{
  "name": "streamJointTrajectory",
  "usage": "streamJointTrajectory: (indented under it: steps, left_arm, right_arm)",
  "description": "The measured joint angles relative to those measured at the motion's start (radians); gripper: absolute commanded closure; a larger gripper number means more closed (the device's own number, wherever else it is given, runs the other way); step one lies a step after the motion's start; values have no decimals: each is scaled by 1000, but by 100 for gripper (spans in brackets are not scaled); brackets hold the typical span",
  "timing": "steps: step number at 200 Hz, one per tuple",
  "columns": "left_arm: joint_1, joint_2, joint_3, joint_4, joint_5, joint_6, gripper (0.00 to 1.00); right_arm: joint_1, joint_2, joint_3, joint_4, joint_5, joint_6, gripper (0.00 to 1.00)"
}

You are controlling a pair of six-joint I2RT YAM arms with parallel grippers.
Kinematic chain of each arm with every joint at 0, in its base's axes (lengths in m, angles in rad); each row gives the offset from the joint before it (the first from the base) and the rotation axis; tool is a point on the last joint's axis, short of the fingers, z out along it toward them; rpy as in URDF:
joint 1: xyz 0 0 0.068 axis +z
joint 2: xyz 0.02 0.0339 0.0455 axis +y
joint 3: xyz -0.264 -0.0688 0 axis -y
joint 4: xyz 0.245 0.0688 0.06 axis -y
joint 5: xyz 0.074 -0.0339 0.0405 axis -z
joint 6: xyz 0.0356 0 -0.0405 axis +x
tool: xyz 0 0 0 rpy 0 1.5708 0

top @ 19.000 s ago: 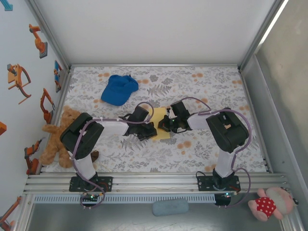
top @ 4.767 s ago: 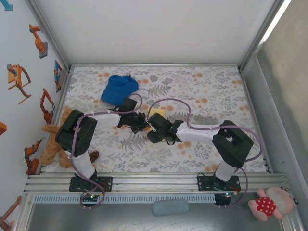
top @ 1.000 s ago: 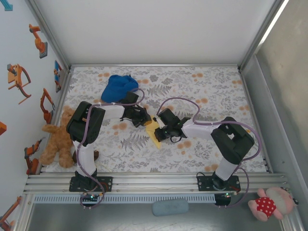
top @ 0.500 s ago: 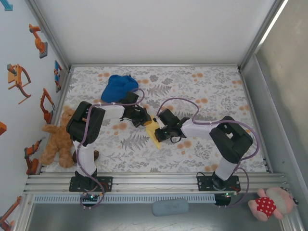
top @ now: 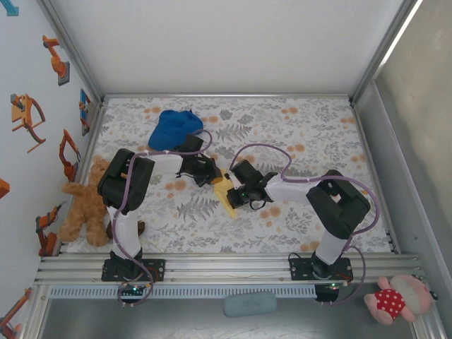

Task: Fold a paper plane with a square sheet of paper (pick it up from the middle)
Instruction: Third fold the triangle at the center of the table.

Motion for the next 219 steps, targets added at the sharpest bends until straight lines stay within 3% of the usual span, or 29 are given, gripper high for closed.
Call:
streamJointTrajectory:
  steps: [100, 153, 219]
  left_arm:
    - [-2, -12, 4, -24, -14, 0, 89]
    - [-3, -217, -91, -26, -100, -21, 79]
    - [-69, -316, -302, 119, -127, -135, 87]
  right_arm:
    - [0, 6, 5, -2, -1, 0, 100]
    - [-1, 8, 6, 0, -3, 0, 100]
    - [-1, 8, 6, 0, -3, 0, 100]
